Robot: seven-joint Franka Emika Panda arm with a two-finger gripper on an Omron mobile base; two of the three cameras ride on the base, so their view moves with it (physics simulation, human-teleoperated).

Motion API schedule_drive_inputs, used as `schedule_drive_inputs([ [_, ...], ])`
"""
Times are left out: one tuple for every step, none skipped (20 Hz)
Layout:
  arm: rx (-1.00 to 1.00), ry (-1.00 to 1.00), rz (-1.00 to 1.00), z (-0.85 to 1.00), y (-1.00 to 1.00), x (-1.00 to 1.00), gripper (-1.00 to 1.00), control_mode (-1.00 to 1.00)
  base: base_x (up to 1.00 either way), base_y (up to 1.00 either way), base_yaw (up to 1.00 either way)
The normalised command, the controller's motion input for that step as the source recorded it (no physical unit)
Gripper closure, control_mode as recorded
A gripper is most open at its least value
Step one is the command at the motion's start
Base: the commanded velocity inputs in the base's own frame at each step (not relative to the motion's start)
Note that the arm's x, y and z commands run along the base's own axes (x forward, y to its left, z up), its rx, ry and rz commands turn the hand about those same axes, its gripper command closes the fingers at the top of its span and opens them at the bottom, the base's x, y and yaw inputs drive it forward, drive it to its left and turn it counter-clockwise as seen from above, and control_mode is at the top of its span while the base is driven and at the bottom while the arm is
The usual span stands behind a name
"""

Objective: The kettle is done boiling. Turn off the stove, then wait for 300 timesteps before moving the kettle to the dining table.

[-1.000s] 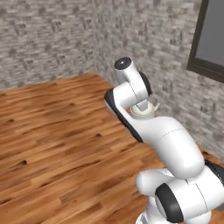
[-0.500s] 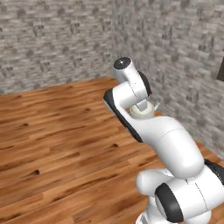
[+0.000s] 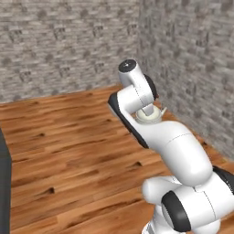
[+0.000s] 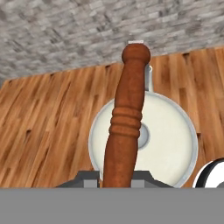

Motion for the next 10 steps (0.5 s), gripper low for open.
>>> schedule_drive_inputs([
  [0.0,0.0,0.0,0.0,0.0,0.0,1.0,1.0,0.52,-0.21,0.25],
  [0.0,0.0,0.0,0.0,0.0,0.0,1.0,1.0,0.56,-0.13,0.25],
  [0.0,0.0,0.0,0.0,0.0,0.0,1.0,1.0,0.56,-0.09,0.25],
  [0.0,0.0,0.0,0.0,0.0,0.0,1.0,1.0,0.55,-0.13,0.26],
  [0.0,0.0,0.0,0.0,0.0,0.0,1.0,1.0,0.55,-0.24,0.27],
  [0.0,0.0,0.0,0.0,0.0,0.0,1.0,1.0,0.57,-0.15,0.27],
  [0.0,0.0,0.0,0.0,0.0,0.0,1.0,1.0,0.57,-0.1,0.27],
  [0.0,0.0,0.0,0.0,0.0,0.0,1.0,1.0,0.56,-0.19,0.28],
  [0.0,0.0,0.0,0.0,0.0,0.0,1.0,1.0,0.53,-0.25,0.28],
  [0.0,0.0,0.0,0.0,0.0,0.0,1.0,1.0,0.55,-0.17,0.29],
])
